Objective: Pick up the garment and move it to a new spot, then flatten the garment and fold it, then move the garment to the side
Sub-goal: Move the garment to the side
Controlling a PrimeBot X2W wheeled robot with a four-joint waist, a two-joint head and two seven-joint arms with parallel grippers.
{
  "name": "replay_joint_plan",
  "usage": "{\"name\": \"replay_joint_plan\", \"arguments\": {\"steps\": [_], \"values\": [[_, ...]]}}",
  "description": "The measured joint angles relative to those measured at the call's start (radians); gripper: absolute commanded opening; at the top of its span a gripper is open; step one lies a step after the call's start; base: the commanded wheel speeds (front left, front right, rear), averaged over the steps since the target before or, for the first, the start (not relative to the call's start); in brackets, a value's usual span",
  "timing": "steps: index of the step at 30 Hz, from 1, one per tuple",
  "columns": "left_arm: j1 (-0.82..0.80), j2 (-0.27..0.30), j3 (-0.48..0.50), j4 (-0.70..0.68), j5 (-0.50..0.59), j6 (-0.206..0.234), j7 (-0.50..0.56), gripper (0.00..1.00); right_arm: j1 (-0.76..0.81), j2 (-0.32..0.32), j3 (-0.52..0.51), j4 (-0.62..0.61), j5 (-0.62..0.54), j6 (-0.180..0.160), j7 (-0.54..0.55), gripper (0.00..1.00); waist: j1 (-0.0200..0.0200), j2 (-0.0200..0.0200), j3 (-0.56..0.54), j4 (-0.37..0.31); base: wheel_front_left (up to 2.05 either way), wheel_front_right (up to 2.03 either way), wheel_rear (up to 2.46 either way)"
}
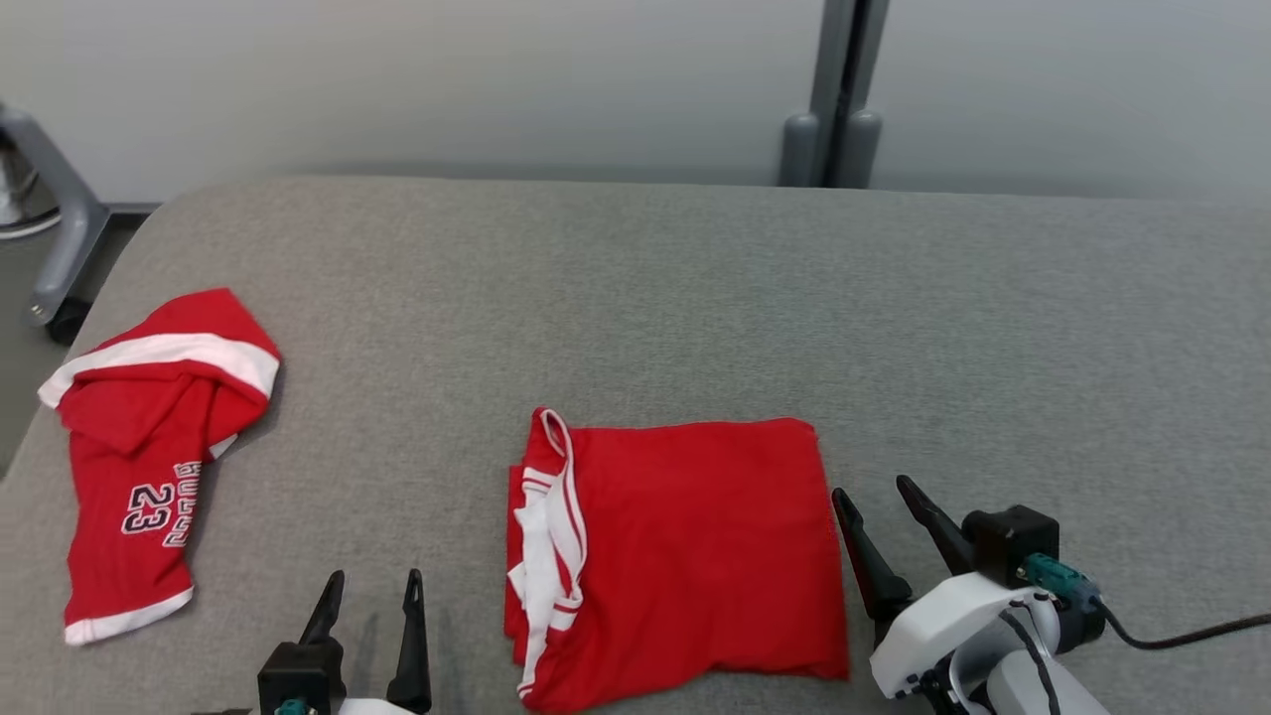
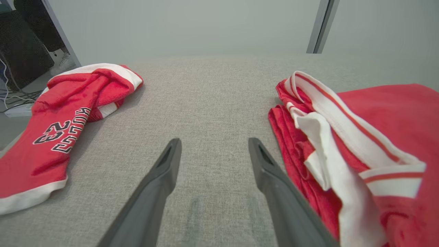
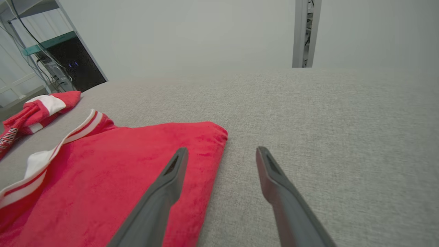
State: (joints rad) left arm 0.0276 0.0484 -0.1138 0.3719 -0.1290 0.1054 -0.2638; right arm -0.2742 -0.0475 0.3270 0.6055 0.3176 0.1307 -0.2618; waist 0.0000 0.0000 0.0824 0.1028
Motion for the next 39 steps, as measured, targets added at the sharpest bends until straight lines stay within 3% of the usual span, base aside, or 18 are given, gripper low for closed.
{"name": "replay_joint_plan", "arguments": {"steps": [4, 10, 11, 12, 13, 16, 25, 39], "values": [[-0.016, 0.0, -0.012, -0.002, -0.003, 0.0, 0.0, 1.0, -0.055, 0.0, 0.02, 0.115, 0.053, 0.0, -0.002, 1.0, 0.0, 0.0, 0.034, 0.054, 0.0, 0.0, 0.0], [-0.021, 0.0, -0.019, -0.01, -0.003, 0.0, 0.0, 1.0, -0.123, -0.006, 0.145, 0.242, 0.21, 0.0, -0.003, 1.0, 0.0, 0.0, 0.078, 0.102, 0.0, 0.0, 0.0], [-0.024, 0.001, -0.02, -0.012, -0.003, 0.001, 0.0, 1.0, -0.134, -0.007, 0.163, 0.251, 0.223, -0.001, -0.004, 0.67, 0.0, 0.0, 0.083, 0.104, 0.0, 0.0, 0.0], [-0.029, 0.001, -0.019, -0.015, -0.003, 0.001, 0.0, 1.0, -0.145, -0.007, 0.174, 0.257, 0.235, -0.001, -0.005, 0.05, 0.0, 0.0, 0.085, 0.104, 0.0, 0.0, 0.0], [-0.034, 0.0, -0.021, -0.02, -0.003, 0.001, 0.0, 1.0, -0.155, -0.006, 0.184, 0.267, 0.244, -0.001, -0.005, 0.0, 0.0, 0.0, 0.086, 0.1, 0.0, 0.0, 0.0], [-0.038, 0.001, -0.024, -0.027, -0.003, 0.001, 0.0, 1.0, -0.178, -0.002, 0.187, 0.289, 0.255, -0.001, -0.004, 0.0, 0.0, 0.0, 0.084, 0.082, 0.0, 0.0, 0.0], [-0.057, 0.0, -0.064, -0.033, -0.014, -0.015, 0.0, 1.0, -0.187, -0.007, 0.047, 0.167, 0.137, 0.0, -0.002, 0.0, 0.0, 0.0, 0.042, -0.045, 0.0, 0.0, 0.0], [-0.079, 0.0, -0.105, -0.021, -0.034, -0.009, 0.0, 1.0, -0.106, -0.002, 0.092, 0.132, 0.125, 0.0, -0.002, 0.0, 0.0, 0.0, -0.003, -0.392, 0.0, 0.0, 0.0]]}}
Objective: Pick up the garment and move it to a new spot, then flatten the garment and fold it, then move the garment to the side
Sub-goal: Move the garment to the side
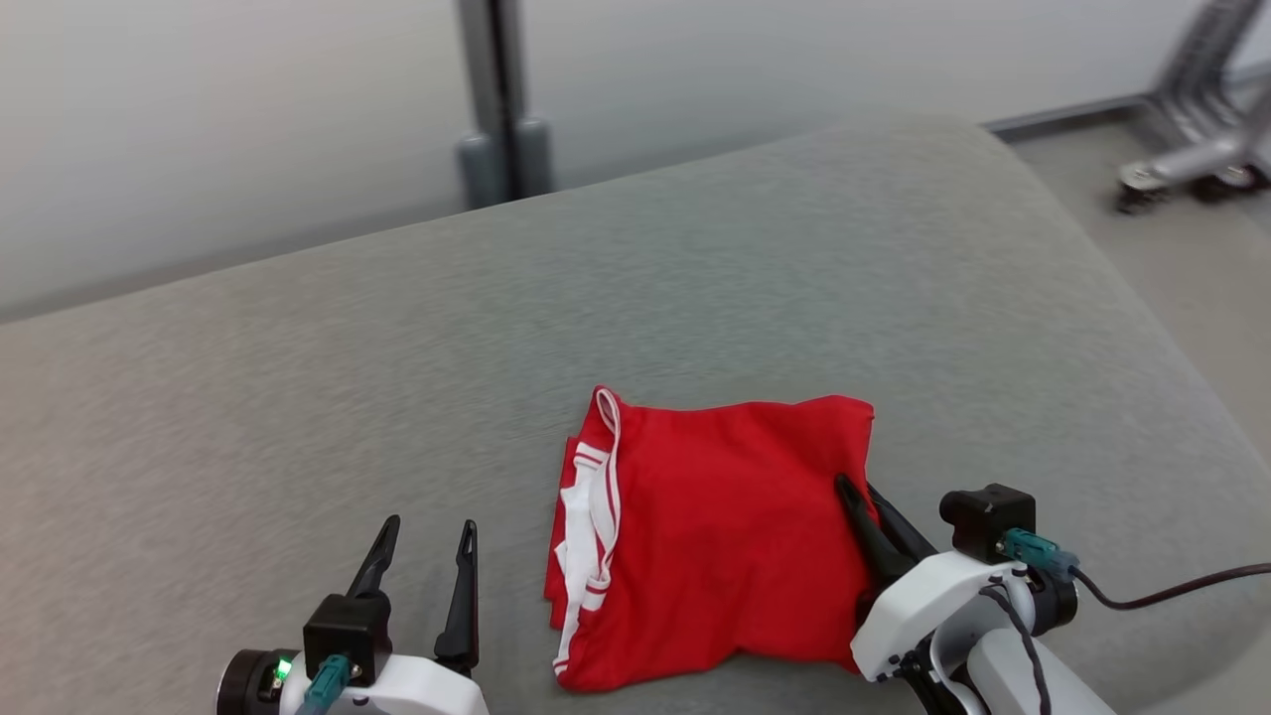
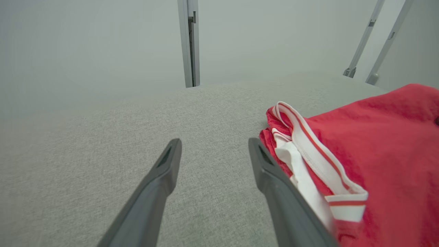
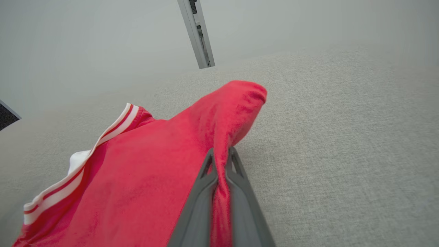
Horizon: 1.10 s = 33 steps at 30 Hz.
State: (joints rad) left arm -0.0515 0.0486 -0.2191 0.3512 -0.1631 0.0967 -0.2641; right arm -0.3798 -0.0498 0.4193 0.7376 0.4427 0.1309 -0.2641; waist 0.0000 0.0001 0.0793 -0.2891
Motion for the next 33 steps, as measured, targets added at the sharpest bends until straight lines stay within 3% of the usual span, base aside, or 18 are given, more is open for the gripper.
{"name": "replay_joint_plan", "arguments": {"steps": [10, 16, 23, 33], "values": [[-0.045, -0.001, -0.004, 0.008, 0.015, -0.023, 0.0, 1.0, 0.012, -0.001, -0.025, -0.038, 0.009, 0.0, 0.0, 0.0, 0.0, 0.0, 0.023, -0.208, 0.0, 0.0, 0.0], [-0.076, -0.001, -0.019, 0.026, 0.03, -0.039, 0.0, 1.0, 0.032, 0.002, -0.054, -0.072, -0.006, 0.0, 0.0, 0.0, 0.0, 0.0, 0.07, -0.242, 0.0, 0.0, 0.0], [-0.078, -0.001, -0.002, -0.015, 0.056, -0.035, 0.0, 1.0, 0.002, 0.002, -0.07, -0.08, -0.056, 0.0, 0.0, 0.0, 0.0, 0.0, 0.101, -0.227, 0.0, 0.0, 0.0], [-0.167, 0.008, 0.002, -0.074, 0.13, -0.069, 0.0, 1.0, -0.267, -0.058, -0.304, -0.047, -0.231, 0.0, 0.0, 0.0, 0.0, 0.0, 0.213, -0.058, 0.0, 0.0, 0.0]]}}
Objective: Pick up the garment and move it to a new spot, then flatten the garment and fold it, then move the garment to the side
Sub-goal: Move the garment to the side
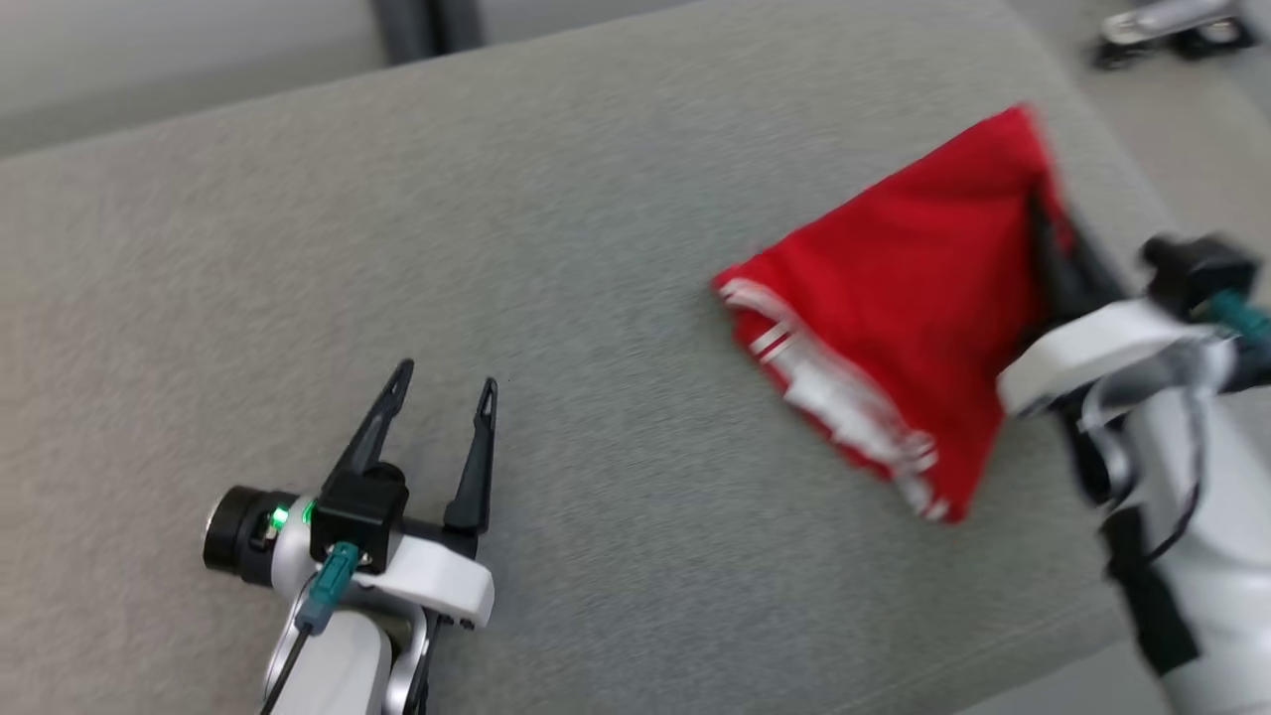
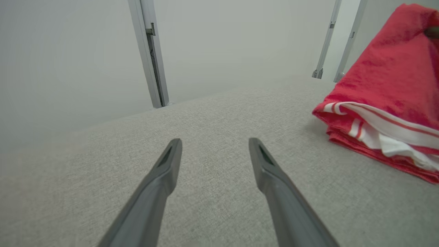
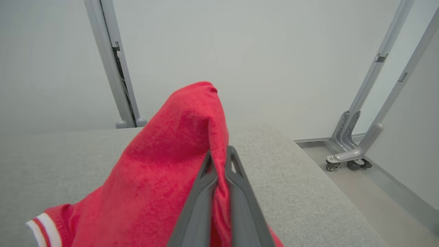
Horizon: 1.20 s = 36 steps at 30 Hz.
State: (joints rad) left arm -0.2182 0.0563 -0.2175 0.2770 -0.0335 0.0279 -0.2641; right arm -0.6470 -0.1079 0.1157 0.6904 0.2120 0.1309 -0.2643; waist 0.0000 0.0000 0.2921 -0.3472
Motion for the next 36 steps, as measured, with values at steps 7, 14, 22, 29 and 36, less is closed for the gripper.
{"name": "replay_joint_plan", "arguments": {"steps": [7, 14, 22, 29, 36], "values": [[-0.044, 0.003, -0.007, -0.039, 0.016, -0.004, 0.0, 1.0, -0.152, -0.125, -0.256, 0.14, -0.133, 0.0, 0.0, 0.0, 0.0, 0.0, 0.097, 0.133, 0.0, 0.0, 0.0], [-0.064, 0.002, -0.016, -0.061, 0.023, -0.005, 0.0, 1.0, -0.199, -0.226, -0.529, 0.241, -0.31, 0.0, 0.0, 0.0, 0.0, 0.0, 0.169, 0.225, 0.0, 0.0, 0.0], [-0.078, 0.002, -0.016, -0.075, 0.023, -0.003, 0.0, 1.0, -0.227, -0.26, -0.713, 0.253, -0.492, 0.0, 0.0, 0.0, -0.0001, 0.0, 0.197, 0.26, 0.0, 0.0, 0.0], [-0.081, 0.002, -0.014, -0.065, 0.023, 0.0, 0.0, 1.0, -0.274, -0.255, -0.75, 0.16, -0.522, 0.0, 0.0, 1.0, 0.0, 0.0, 0.19, 0.262, 0.0, 0.0, 0.0], [-0.066, 0.0, 0.011, -0.039, -0.001, 0.022, 0.0, 1.0, -0.203, -0.147, -0.536, 0.003, -0.363, 0.0, 0.0, 1.0, 0.0, 0.0, 0.127, 0.263, 0.0, 0.0, 0.0]]}}
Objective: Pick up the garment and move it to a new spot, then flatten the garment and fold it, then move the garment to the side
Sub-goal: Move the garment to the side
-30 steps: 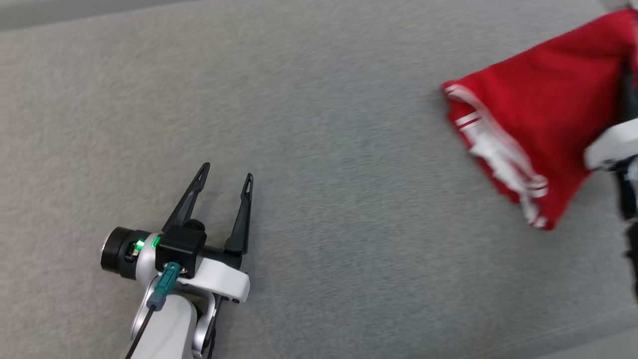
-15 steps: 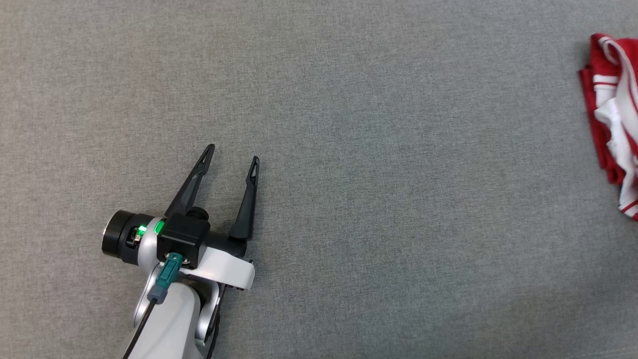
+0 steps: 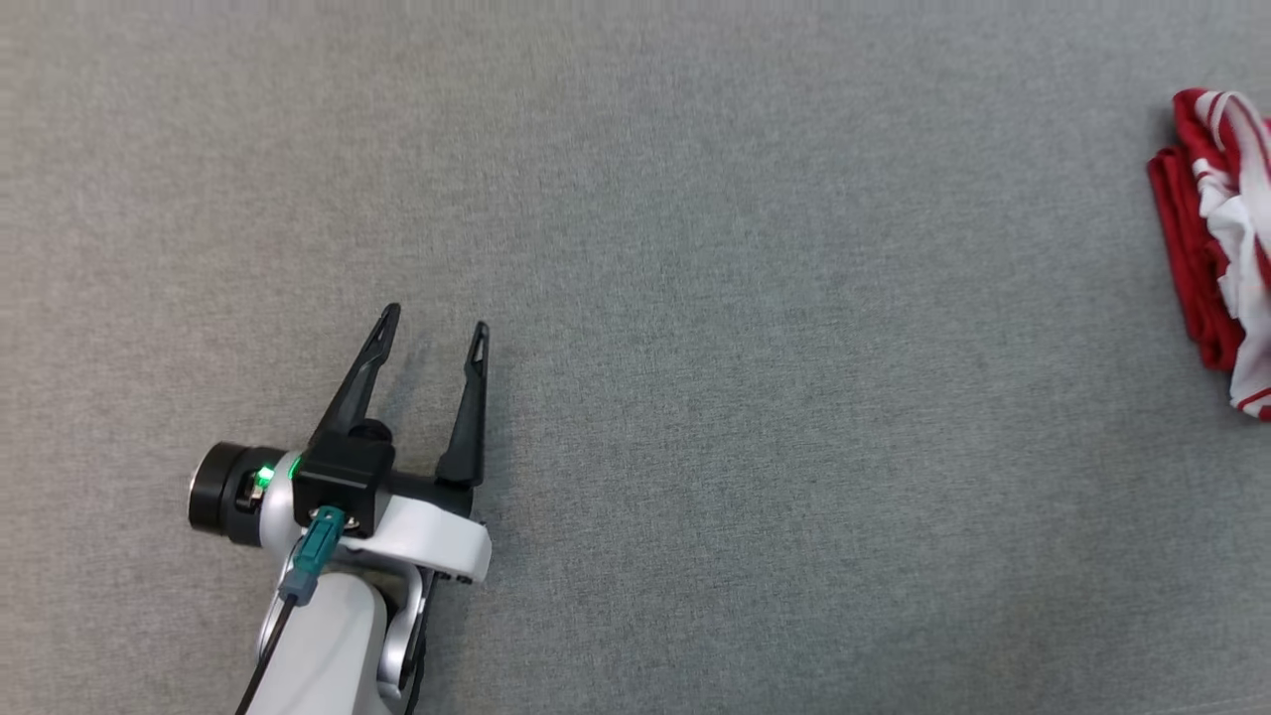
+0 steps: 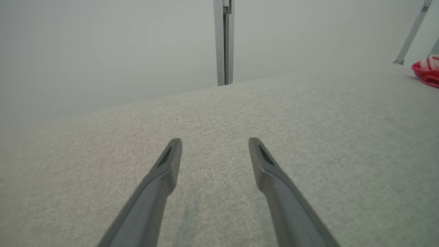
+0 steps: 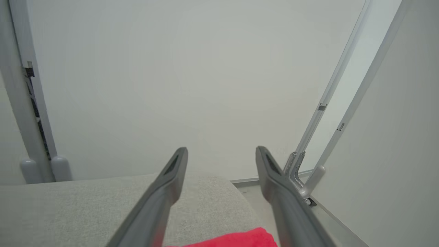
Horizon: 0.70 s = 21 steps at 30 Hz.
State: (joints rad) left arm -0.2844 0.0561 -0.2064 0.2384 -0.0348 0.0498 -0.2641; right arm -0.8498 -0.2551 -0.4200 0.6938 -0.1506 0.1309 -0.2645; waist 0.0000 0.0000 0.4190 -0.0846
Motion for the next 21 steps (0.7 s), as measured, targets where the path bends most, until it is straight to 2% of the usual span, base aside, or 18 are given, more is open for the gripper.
{"name": "replay_joint_plan", "arguments": {"steps": [6, 8, 14, 21], "values": [[0.053, -0.003, 0.021, 0.027, -0.019, 0.013, 0.0, 1.0, 0.159, 0.098, 0.122, -0.111, 0.091, 0.0, 0.0, 1.0, 0.0, 0.0, -0.084, 0.005, 0.0, 0.0, 0.0], [0.075, -0.004, 0.029, 0.038, -0.026, 0.019, 0.0, 1.0, 0.22, 0.137, 0.128, -0.134, 0.126, 0.0, 0.0, 1.0, 0.0, 0.0, -0.116, 0.009, 0.0, 0.0, 0.0], [0.147, -0.006, 0.056, 0.063, -0.04, 0.028, 0.0, 1.0, 0.416, 0.182, 0.188, -0.166, 0.154, 0.0, 0.0, 1.0, 0.0, 0.0, -0.214, 0.026, 0.0, 0.0, 0.0], [0.229, -0.007, 0.098, 0.085, -0.057, 0.04, 0.0, 1.0, 0.566, 0.202, 0.225, -0.153, 0.146, 0.0, 0.0, 1.0, 0.0, 0.0, -0.319, 0.045, 0.0, 0.0, 0.0]]}}
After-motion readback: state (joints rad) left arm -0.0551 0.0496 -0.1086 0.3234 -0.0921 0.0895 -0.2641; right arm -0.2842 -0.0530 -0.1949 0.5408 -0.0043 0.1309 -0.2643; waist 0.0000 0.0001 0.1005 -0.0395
